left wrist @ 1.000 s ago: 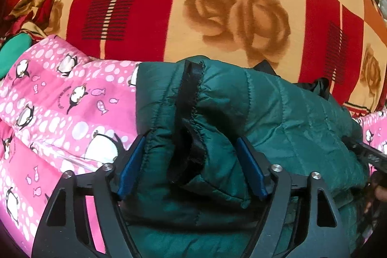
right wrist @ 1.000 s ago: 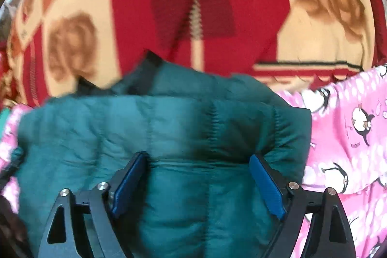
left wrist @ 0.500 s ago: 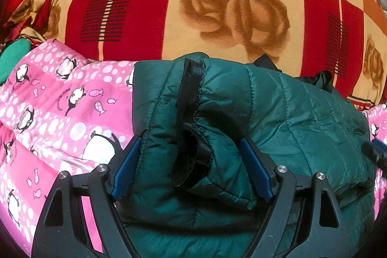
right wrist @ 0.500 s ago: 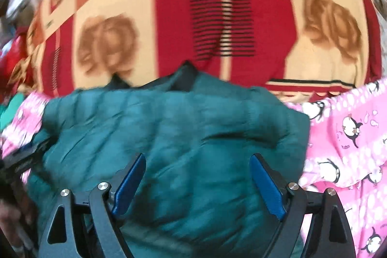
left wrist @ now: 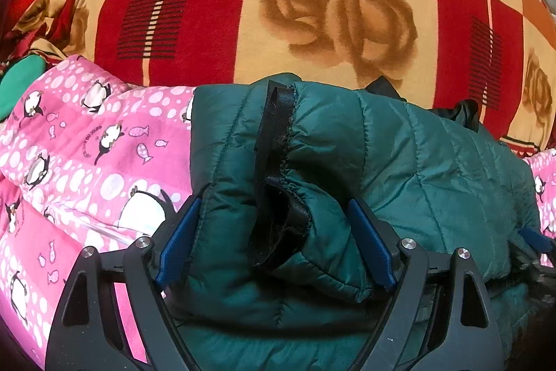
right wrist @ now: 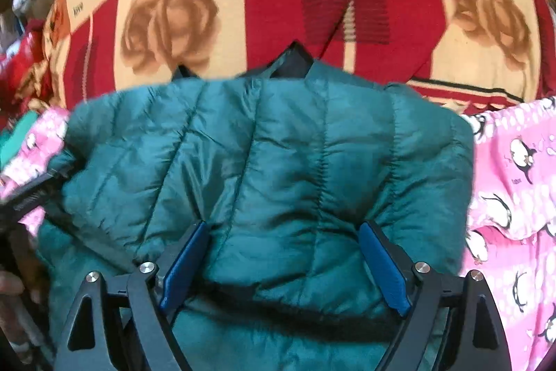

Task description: Fold large clothes

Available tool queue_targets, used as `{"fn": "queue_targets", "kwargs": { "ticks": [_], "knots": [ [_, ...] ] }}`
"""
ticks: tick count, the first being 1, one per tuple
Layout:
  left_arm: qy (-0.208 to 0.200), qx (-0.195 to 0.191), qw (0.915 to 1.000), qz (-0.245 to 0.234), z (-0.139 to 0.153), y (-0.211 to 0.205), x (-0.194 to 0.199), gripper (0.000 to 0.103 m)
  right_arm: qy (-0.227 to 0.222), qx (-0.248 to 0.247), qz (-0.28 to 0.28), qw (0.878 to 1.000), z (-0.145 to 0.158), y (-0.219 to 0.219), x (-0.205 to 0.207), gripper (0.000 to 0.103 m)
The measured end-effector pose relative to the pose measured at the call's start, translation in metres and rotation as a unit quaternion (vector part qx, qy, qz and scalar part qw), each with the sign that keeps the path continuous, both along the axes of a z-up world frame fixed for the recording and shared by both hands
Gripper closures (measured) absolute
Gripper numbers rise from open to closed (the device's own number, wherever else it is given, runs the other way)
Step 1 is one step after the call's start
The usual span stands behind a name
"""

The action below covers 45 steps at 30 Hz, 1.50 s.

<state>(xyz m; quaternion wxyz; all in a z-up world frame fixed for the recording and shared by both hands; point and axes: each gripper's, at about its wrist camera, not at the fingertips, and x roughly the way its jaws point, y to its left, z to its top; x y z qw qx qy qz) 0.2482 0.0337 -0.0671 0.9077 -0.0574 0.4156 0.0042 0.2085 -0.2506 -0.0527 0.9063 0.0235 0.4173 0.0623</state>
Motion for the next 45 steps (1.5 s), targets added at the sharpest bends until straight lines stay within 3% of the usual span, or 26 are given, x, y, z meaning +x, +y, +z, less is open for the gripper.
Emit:
{"fn": "queue_targets", "kwargs": {
  "ticks": [4, 9, 15, 23, 34, 45],
  "knots": [
    [0.0, 0.0, 1.0, 0.0, 0.0, 0.0, 0.0, 0.018, -0.018, -0.009, -0.033, 0.999, 0.009, -0.024, -0.01, 0.016],
    [-0.002, 0.001, 1.0, -0.001, 0.0, 0.0, -0.001, 0.017, 0.031, -0.006, -0.052, 0.998, -0.02, -0.042, 0.002, 0.016],
    [-0.001, -0.009, 1.0, 0.0, 0.0, 0.003, -0.002, 0.017, 0.027, -0.016, -0.057, 0.998, -0.012, -0.036, -0.002, 0.016],
    [-0.017, -0.003, 0.9998, 0.011, 0.011, 0.003, -0.017, 0.017, 0.027, 0.015, -0.067, 0.997, -0.001, -0.05, -0.046, 0.016],
    [-0.044, 0.059, 0.9972, -0.017, 0.025, -0.011, -0.069, 0.017, 0.048, 0.009, -0.059, 0.997, -0.011, -0.062, -0.112, 0.016],
    [-0.045, 0.068, 0.9958, -0.043, 0.031, -0.022, -0.106, 0.017, 0.048, 0.0, -0.061, 0.997, -0.016, -0.061, -0.15, 0.016]
  ]
}}
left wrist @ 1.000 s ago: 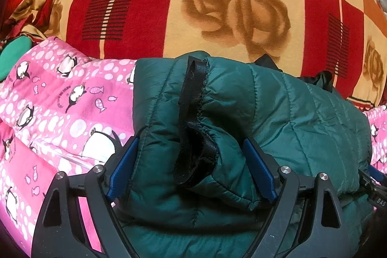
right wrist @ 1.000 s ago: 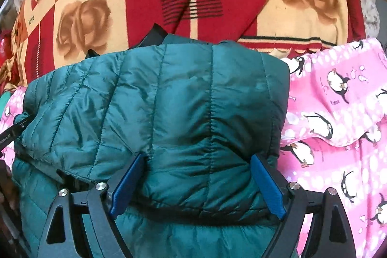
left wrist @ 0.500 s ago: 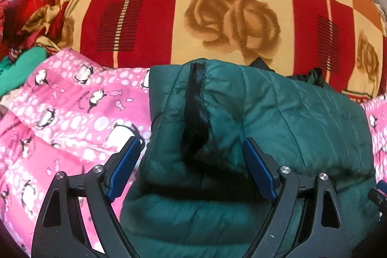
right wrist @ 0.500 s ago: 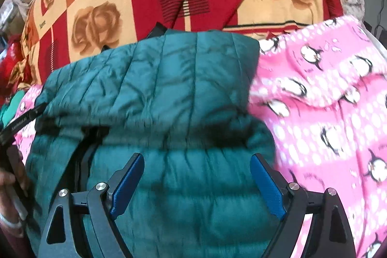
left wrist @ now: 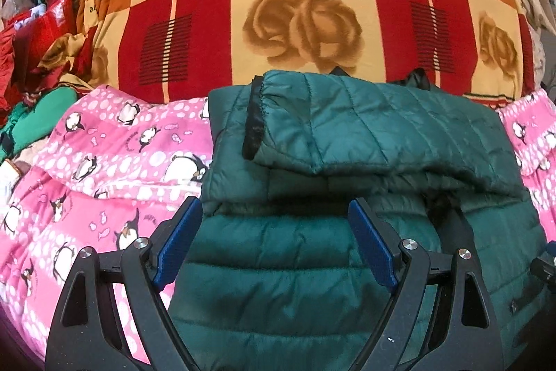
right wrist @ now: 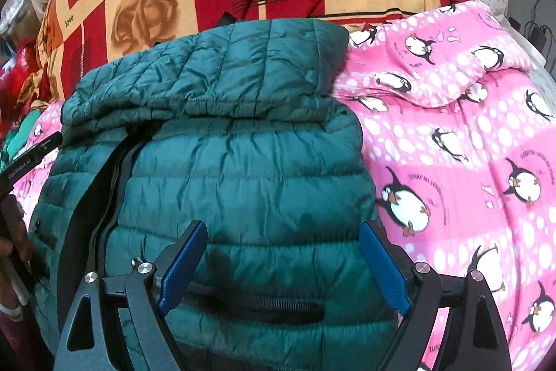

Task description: Fold large clothes

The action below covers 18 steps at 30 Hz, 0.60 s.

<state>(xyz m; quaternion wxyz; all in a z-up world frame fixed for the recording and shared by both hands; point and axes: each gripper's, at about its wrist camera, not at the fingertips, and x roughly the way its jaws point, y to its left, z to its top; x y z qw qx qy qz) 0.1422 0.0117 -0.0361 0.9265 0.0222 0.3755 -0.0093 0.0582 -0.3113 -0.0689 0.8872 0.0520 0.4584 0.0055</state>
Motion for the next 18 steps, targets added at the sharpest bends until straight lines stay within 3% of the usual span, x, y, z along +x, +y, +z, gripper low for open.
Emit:
{"fn": "queue_targets", "kwargs": {
  "ticks": [18],
  "knots": [
    [0.047, -0.046, 0.9976, -0.021, -0.003, 0.019, -0.083, 0.017, -0.007, 0.007, 0.005, 1.0, 0.001, -0.005, -0.042, 0.016]
  ]
}}
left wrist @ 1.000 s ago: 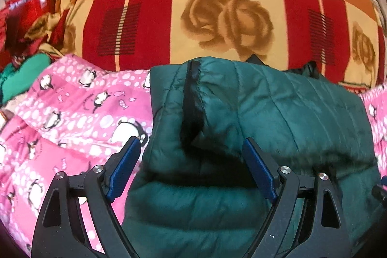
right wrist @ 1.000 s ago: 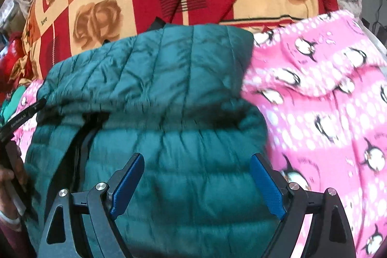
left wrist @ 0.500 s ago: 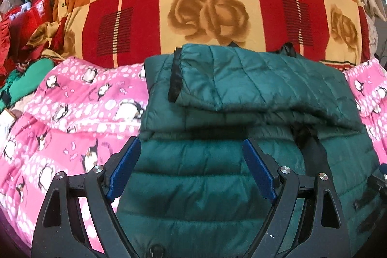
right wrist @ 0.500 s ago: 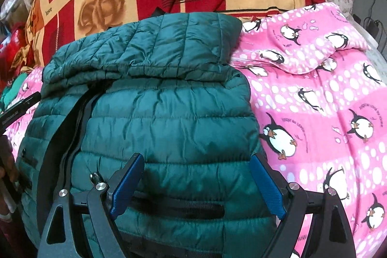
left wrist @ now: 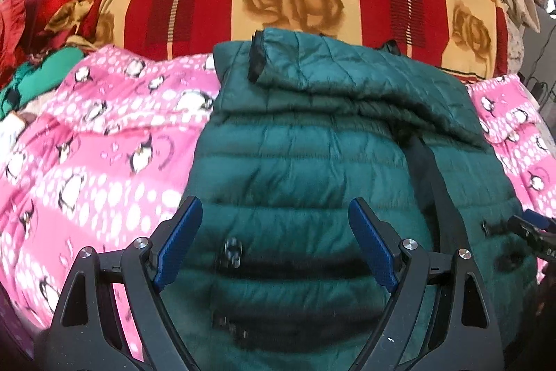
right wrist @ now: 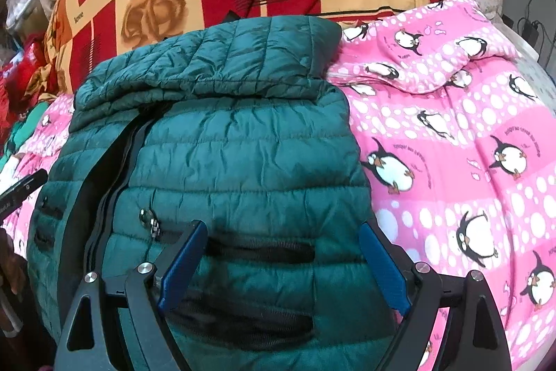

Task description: Fold large clothes

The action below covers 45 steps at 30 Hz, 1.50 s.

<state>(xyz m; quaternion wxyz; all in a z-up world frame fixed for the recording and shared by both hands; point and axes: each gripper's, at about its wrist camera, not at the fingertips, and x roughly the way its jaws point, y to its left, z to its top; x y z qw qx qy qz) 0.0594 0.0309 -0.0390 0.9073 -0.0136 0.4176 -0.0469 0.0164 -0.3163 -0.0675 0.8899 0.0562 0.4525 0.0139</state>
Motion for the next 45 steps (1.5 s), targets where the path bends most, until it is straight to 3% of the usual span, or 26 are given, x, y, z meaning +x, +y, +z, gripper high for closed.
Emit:
{"fn": "queue_targets", "kwargs": {
  "ticks": [8, 17, 28, 40, 45],
  "knots": [
    [0.039, -0.034, 0.9987, 0.004, -0.015, 0.018, -0.024, 0.017, 0.009, -0.005, 0.006, 1.0, -0.005, -0.006, -0.024, 0.016],
    [0.054, -0.057, 0.9969, 0.005, -0.017, 0.037, -0.049, 0.017, 0.019, -0.009, 0.017, 1.0, -0.008, -0.012, -0.045, 0.016],
    [0.07, -0.082, 0.9941, 0.009, -0.015, 0.058, -0.082, 0.017, 0.038, 0.026, 0.019, 0.999, -0.017, -0.026, -0.084, 0.016],
    [0.101, -0.069, 0.9924, 0.014, -0.031, 0.074, -0.092, 0.017, 0.07, 0.113, 0.043, 0.99, -0.037, -0.041, -0.106, 0.016],
    [0.115, -0.075, 0.9904, 0.019, -0.039, 0.081, -0.093, 0.017, 0.074, 0.11, 0.075, 0.988, -0.036, -0.031, -0.11, 0.016]
  ]
}}
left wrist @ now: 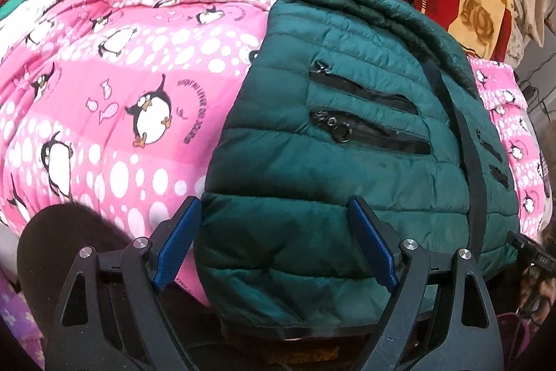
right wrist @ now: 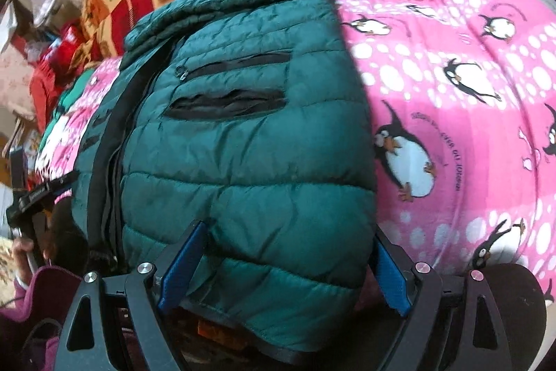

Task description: Fold large clothes

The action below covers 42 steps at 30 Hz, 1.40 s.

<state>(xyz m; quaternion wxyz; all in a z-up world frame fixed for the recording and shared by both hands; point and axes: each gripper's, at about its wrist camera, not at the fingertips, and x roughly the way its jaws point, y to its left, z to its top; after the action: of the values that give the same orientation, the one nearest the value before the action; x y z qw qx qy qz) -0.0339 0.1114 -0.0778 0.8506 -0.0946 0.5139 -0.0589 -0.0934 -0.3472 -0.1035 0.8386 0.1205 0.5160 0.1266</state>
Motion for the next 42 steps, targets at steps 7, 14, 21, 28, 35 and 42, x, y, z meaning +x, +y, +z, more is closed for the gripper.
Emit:
{"fn": "queue_targets", "kwargs": {
  "ticks": [7, 14, 21, 28, 35, 42],
  "knots": [
    [0.032, -0.04, 0.9986, -0.009, -0.011, 0.008, -0.003, 0.013, 0.009, 0.013, 0.018, 1.0, -0.004, 0.004, 0.0, 0.016],
    [0.04, -0.025, 0.9981, -0.041, -0.013, 0.001, -0.005, 0.013, 0.001, 0.019, 0.043, 0.999, -0.001, 0.009, -0.004, 0.016],
    [0.066, -0.056, 0.9962, -0.008, -0.02, 0.017, -0.007, 0.013, -0.002, 0.033, 0.035, 0.999, -0.003, 0.006, -0.003, 0.018],
    [0.057, -0.042, 0.9966, -0.043, -0.023, 0.002, -0.011, 0.017, -0.016, 0.005, 0.046, 0.999, 0.0, 0.013, 0.0, 0.042],
    [0.001, -0.029, 0.998, -0.057, -0.002, -0.012, -0.019, 0.084, -0.05, -0.01, 0.052, 0.997, 0.018, 0.014, 0.002, 0.077],
    [-0.047, -0.064, 0.9958, -0.045, 0.04, 0.0, -0.016, 0.087, -0.111, 0.006, 0.055, 0.992, 0.061, 0.008, 0.007, 0.078]
  ]
}}
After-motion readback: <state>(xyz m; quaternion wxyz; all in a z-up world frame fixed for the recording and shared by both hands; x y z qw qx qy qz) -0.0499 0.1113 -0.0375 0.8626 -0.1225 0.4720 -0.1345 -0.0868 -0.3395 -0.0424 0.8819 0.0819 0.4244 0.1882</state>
